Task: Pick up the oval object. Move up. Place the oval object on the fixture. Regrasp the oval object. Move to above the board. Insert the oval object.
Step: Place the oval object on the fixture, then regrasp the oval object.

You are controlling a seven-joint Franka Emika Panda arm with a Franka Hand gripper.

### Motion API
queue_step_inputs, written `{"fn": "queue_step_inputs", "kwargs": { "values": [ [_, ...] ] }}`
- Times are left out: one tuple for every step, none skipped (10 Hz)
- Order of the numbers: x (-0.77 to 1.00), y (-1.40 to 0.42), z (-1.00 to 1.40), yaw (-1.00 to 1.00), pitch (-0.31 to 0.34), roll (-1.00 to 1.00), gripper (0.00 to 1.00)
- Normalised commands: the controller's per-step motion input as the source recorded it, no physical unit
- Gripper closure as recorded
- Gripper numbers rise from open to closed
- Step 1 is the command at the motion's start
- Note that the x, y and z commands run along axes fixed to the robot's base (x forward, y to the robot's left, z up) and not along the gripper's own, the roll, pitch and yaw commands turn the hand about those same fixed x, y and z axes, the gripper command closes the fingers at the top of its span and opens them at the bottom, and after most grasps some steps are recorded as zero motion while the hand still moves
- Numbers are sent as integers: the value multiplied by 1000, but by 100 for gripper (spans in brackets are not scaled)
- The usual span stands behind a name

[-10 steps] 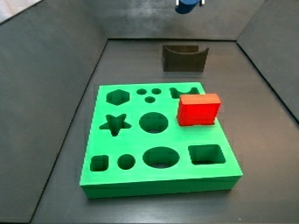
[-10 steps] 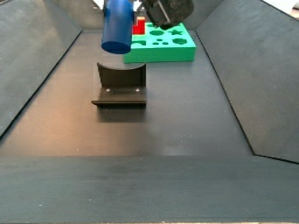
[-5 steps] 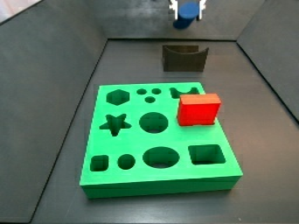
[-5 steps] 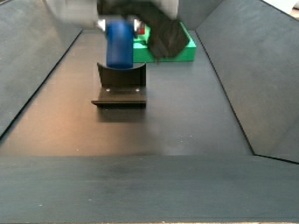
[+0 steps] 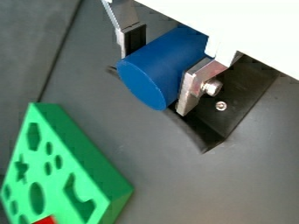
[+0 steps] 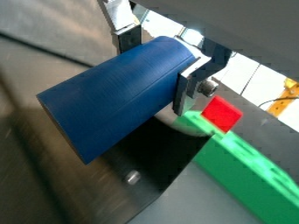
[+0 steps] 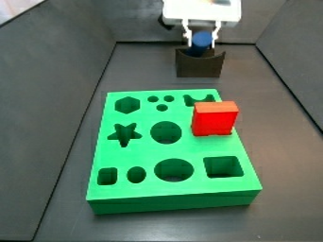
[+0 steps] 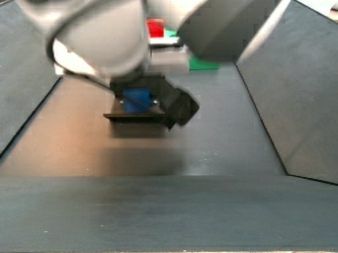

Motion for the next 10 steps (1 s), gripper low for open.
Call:
{"fn": "queue_step_inputs", "kwargs": {
  "values": [
    [107, 83, -489, -179, 13, -146, 100],
    [84, 131, -352, -149, -21, -103, 100],
    [73, 145, -336, -144, -27, -94, 100],
    [67, 162, -333, -138, -31, -90, 100],
    [68, 164, -333, -138, -33, -92, 100],
    [73, 165, -320, -125, -36, -90, 100],
    [0, -500, -167, 0, 0, 0, 100],
    [0, 0, 0, 0, 0, 0, 0],
    [0, 0, 1000, -6, 54, -1, 0],
    [-7, 0, 1000, -4, 59, 0, 0]
  ]
}}
